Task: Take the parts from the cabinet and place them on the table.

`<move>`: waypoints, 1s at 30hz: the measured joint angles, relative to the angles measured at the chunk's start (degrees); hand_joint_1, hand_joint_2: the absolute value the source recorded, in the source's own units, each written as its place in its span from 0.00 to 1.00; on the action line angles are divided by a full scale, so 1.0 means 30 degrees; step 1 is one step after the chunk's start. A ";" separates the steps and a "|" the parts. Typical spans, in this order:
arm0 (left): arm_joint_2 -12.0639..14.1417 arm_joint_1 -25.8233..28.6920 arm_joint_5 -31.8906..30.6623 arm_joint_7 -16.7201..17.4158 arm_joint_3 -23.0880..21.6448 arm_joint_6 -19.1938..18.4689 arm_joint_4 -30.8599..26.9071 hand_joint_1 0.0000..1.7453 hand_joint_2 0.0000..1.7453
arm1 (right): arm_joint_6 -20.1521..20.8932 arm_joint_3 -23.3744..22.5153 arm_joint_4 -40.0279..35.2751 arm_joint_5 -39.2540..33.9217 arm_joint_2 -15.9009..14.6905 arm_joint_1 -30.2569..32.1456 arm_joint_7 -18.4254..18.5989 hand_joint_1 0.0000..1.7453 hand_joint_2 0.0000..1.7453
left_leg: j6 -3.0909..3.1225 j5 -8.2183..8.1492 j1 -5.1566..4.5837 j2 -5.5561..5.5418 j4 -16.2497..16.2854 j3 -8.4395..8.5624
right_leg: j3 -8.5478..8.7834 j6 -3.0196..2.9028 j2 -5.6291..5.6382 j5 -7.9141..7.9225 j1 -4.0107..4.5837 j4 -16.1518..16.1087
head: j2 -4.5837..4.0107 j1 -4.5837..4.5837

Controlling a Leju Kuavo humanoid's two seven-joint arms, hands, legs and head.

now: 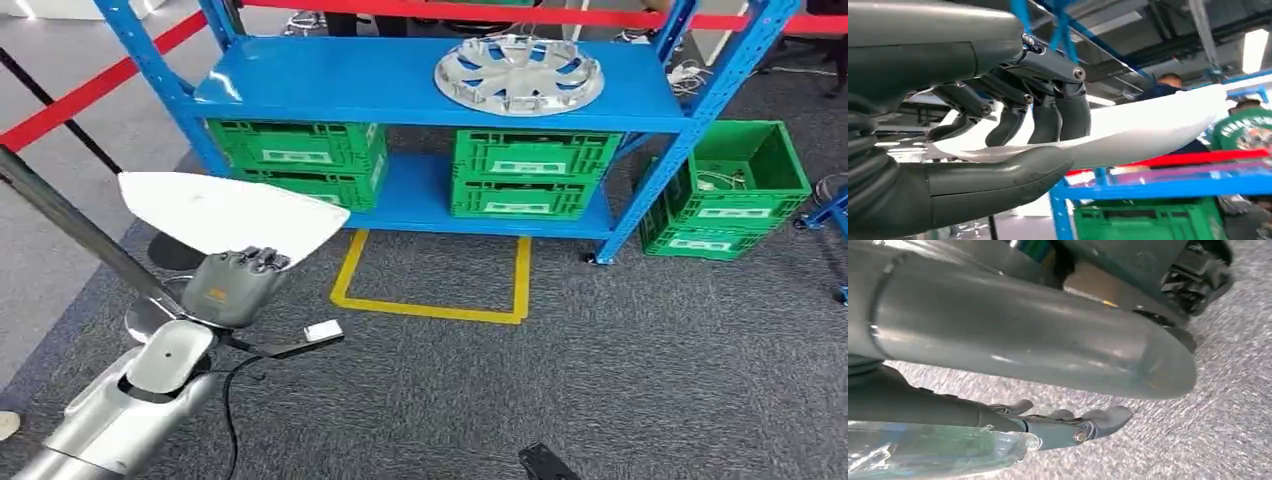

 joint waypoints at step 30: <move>0.0153 -0.0365 -0.0080 0.0102 0.0350 -0.0423 0.0095 1.00 1.00 | -0.0429 0.0758 0.0000 0.1129 0.0102 -0.0063 0.0371 0.00 0.00 | -0.0422 0.1502 0.0136 0.0753 0.0116 -0.1500 | 0.1412 0.0062 -0.1417 -0.1071 0.0020 -0.0147 | 0.0000 -0.0357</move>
